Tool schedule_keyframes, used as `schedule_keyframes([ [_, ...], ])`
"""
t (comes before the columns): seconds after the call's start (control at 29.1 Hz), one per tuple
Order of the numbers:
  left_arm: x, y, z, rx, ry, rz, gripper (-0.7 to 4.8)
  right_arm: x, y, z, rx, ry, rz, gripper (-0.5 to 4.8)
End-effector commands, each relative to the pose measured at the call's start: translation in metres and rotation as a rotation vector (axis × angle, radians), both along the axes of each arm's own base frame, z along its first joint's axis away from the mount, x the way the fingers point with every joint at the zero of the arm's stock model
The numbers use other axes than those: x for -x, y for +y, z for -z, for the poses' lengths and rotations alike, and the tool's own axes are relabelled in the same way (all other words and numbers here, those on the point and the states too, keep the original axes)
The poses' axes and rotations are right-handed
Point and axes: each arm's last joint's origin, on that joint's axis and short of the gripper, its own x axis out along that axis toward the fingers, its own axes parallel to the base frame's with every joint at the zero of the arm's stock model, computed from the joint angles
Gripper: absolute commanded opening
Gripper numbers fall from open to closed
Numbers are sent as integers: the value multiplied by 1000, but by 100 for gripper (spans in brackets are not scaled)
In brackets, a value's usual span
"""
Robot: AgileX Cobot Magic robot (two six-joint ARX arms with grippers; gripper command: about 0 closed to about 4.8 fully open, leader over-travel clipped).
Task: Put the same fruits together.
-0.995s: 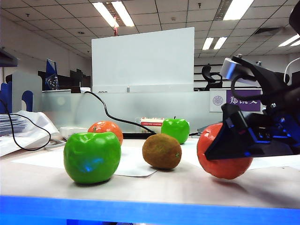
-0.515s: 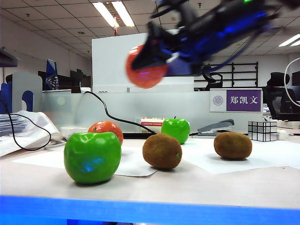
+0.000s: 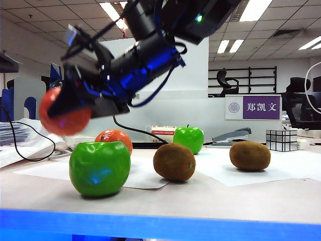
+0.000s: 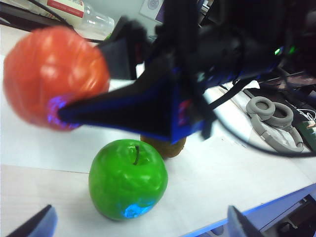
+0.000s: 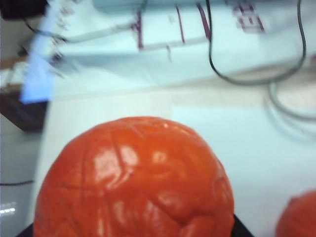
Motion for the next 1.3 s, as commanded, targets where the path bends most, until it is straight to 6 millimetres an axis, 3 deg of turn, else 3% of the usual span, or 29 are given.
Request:
schedule_keyframes([
  [0.03,0,0,-2,4,-13,-1,479,-7,5,5,34,-51,34,-8],
  [0.14,0,0,-2,4,-13,-4,479,-11,9,8,54,-134,95,-8],
  [0.45,0,0,-2,3,-13,-11,479,-28,35,1,96,-131,109,-8],
  [1.06,0,0,-2,0,-16,-11,479,-20,44,33,241,-114,99,-8],
  [1.3,-2,3,-2,-141,-126,-94,479,-21,43,34,259,-133,117,-7],
])
